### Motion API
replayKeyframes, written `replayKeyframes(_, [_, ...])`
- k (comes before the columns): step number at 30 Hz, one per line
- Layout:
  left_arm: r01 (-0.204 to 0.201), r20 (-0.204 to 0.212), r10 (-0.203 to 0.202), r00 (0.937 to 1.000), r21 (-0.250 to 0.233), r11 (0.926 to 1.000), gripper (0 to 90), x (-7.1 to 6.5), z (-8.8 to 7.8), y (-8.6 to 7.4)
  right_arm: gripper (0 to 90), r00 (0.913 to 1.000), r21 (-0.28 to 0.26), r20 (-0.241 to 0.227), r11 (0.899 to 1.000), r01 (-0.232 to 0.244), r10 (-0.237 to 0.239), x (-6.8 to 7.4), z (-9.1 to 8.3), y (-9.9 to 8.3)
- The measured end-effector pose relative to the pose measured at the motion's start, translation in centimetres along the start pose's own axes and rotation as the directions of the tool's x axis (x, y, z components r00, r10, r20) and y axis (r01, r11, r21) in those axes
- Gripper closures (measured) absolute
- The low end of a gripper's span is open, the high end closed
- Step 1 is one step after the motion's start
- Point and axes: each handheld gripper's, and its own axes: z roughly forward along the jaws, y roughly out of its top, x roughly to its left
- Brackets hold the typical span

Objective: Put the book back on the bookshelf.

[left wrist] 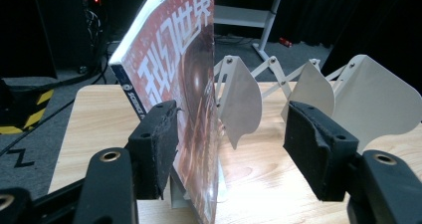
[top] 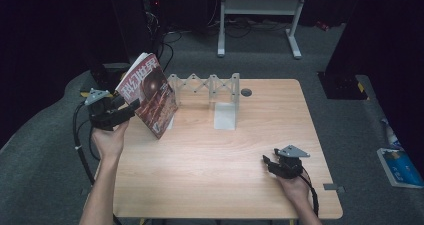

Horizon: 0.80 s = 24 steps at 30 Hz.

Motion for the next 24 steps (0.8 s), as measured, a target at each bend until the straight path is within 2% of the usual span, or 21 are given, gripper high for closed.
replayKeyframes(24, [-0.010,0.061,0.009,0.9981,0.017,0.9998,37.2,-1.0,-0.1,-1.7,42.7,1.0000,0.000,0.000,1.000,0.006,-0.006,0.0,0.0,0.0])
